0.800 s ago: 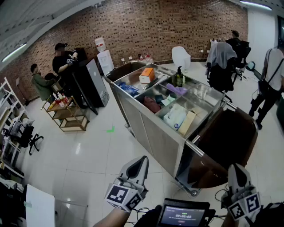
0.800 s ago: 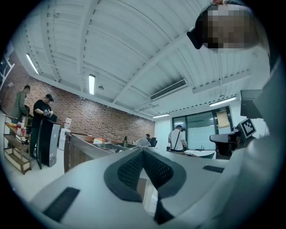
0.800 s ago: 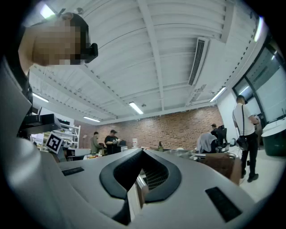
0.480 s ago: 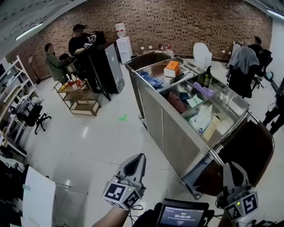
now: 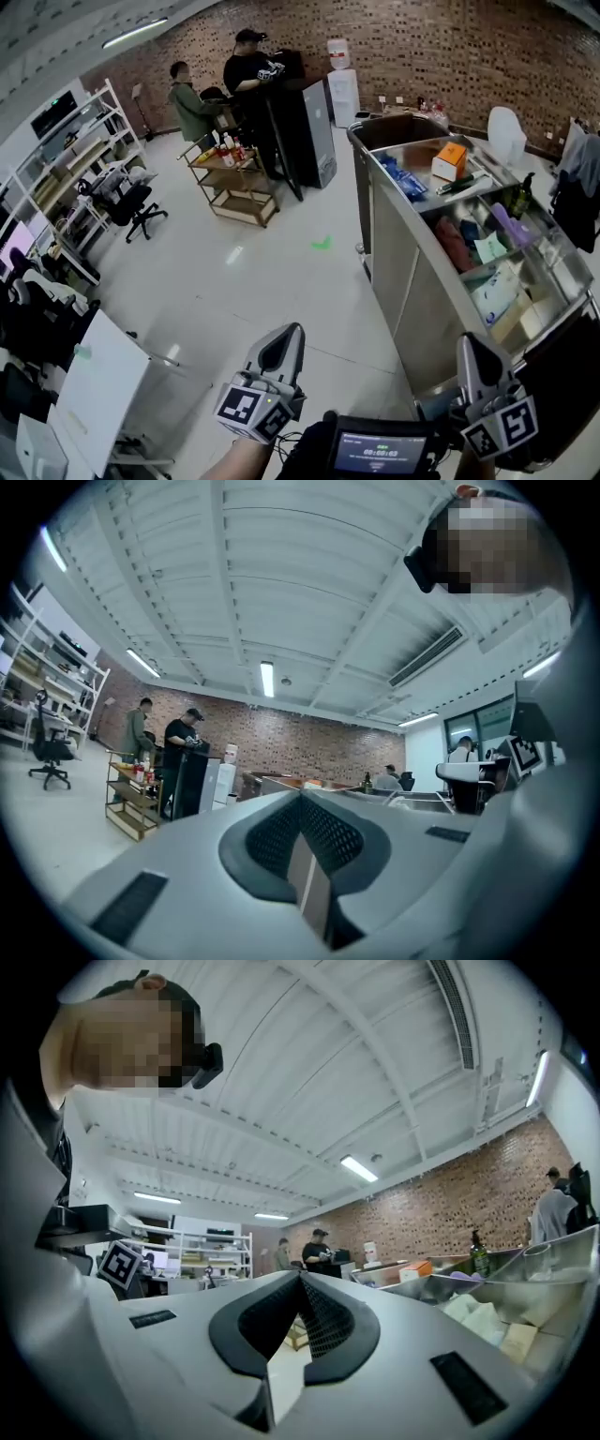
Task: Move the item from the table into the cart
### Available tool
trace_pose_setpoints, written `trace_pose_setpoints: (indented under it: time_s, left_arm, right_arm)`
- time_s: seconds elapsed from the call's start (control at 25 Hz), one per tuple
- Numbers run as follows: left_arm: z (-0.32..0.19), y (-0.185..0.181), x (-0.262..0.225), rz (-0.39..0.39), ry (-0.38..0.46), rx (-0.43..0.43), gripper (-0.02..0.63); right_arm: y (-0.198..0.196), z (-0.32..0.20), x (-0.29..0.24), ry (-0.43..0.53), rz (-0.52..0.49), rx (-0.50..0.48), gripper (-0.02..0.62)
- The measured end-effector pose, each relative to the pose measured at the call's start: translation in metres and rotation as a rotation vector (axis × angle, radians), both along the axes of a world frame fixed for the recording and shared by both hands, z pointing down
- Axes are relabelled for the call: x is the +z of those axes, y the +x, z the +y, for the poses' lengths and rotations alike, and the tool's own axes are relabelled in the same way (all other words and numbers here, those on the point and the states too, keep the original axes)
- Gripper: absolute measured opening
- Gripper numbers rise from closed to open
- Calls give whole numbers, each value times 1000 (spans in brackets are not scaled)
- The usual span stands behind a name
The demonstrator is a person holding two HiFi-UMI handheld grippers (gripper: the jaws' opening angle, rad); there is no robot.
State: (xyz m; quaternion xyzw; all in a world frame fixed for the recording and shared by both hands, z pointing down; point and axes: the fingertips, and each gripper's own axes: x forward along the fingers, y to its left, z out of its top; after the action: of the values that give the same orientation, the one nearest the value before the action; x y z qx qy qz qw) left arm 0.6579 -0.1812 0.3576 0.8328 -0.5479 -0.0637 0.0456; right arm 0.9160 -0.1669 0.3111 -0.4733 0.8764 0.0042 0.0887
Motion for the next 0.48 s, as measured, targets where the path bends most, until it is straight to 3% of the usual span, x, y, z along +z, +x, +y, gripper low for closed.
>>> trace_pose_setpoints:
  time_s: [0.16, 0.32, 0.48]
  left_arm:
    - [-32, -84, 11, 6, -7, -37, 5]
    - [-80, -193, 22, 9, 5, -74, 5]
    - [-131, -289, -12, 25, -15, -143, 5]
  right_arm:
    - [-79, -53, 7, -6, -25, -32, 0]
    - [-183, -120, 28, -14, -24, -61, 0]
    - [-285, -192, -12, -21, 21, -133, 0]
